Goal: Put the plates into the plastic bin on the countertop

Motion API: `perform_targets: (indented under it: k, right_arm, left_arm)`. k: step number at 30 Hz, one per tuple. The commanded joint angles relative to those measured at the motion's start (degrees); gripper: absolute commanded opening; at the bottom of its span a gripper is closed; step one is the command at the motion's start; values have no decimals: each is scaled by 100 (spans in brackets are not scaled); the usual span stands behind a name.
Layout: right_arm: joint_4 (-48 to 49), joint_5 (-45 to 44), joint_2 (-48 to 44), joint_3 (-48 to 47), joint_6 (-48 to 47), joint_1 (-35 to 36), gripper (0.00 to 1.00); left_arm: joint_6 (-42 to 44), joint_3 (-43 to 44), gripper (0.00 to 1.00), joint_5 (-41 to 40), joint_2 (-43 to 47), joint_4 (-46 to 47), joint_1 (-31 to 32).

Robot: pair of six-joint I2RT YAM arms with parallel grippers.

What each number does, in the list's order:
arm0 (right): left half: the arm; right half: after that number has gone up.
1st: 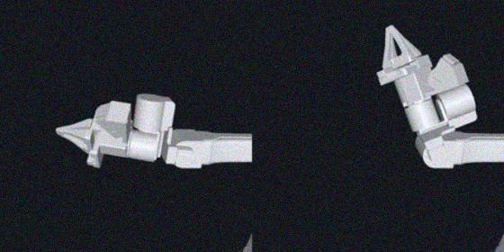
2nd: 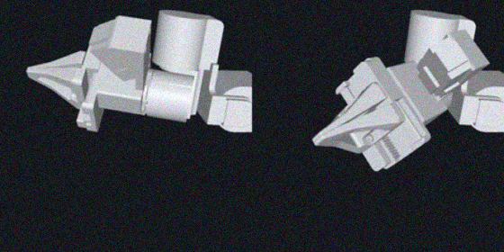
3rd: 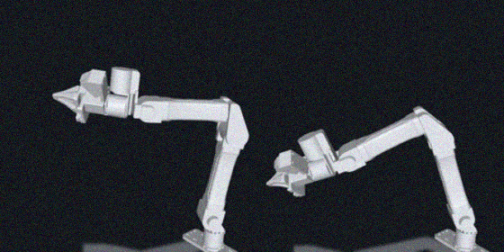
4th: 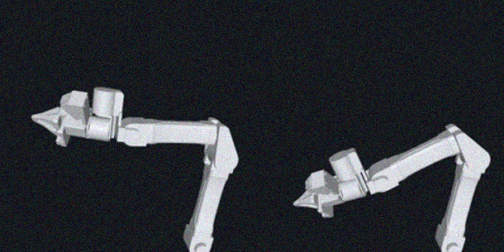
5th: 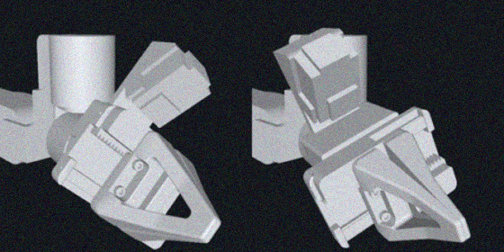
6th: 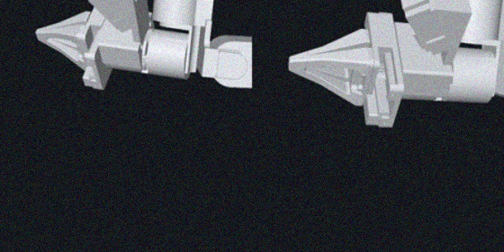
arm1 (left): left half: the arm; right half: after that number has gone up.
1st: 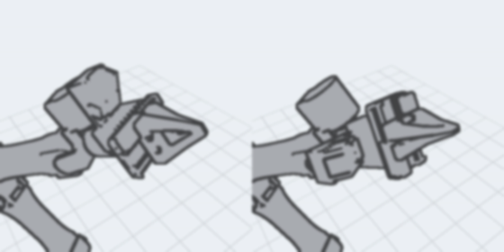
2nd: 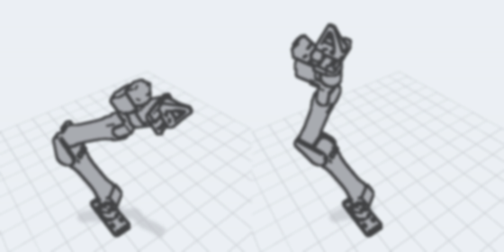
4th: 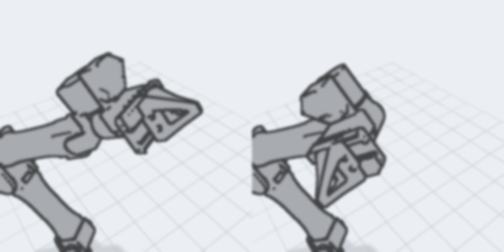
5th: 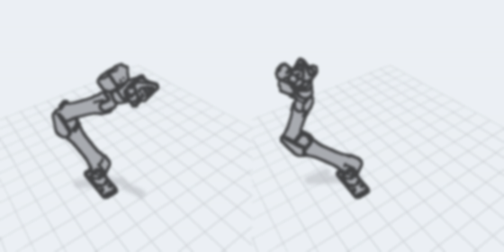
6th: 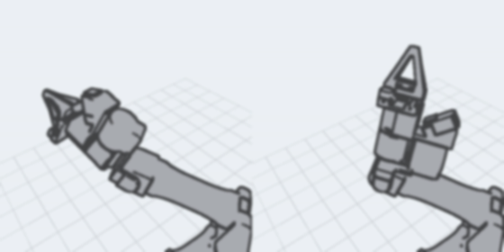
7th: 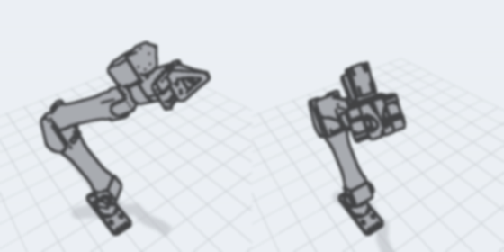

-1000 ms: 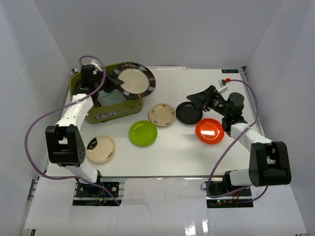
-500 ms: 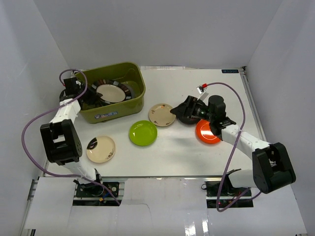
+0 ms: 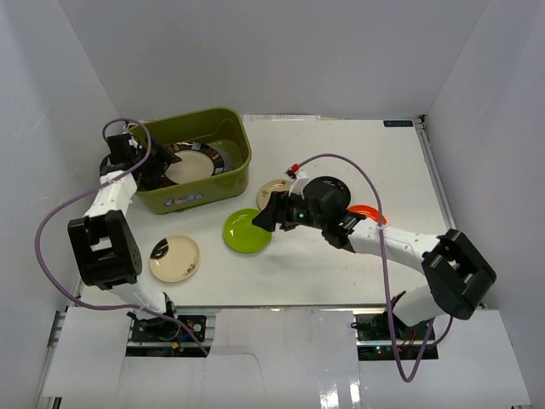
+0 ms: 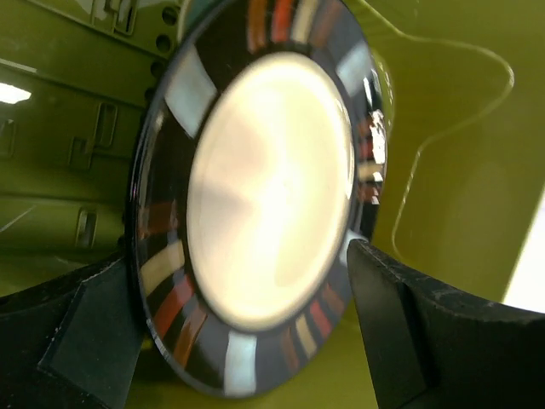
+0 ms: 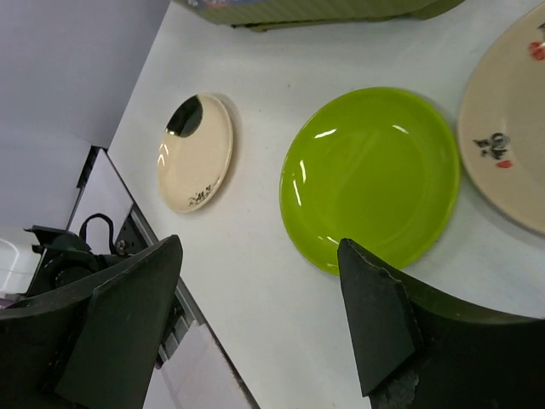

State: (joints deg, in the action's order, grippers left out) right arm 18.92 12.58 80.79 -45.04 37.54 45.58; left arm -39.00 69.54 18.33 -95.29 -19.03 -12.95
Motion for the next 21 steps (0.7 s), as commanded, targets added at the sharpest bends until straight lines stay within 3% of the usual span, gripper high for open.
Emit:
perform_targets:
  k: [1,8,15,21]
  right_arm:
    - [-72,-677,392,-435,51,547,79]
    - [-116,-1353,1745,-1452,438,1610,79]
    - [-555,-1766,3151,-2808,649,2165,80]
    - [-951,-1987,3838,-3572,913,2350,80]
  left_arm:
    - [376,131,98,93,853,-258,3]
    - [911,-528,98,-40,1513,-505,38]
    - [938,-591,98,284,1179,-480,82]
    - [1184,-407,98,663,547,-549,91]
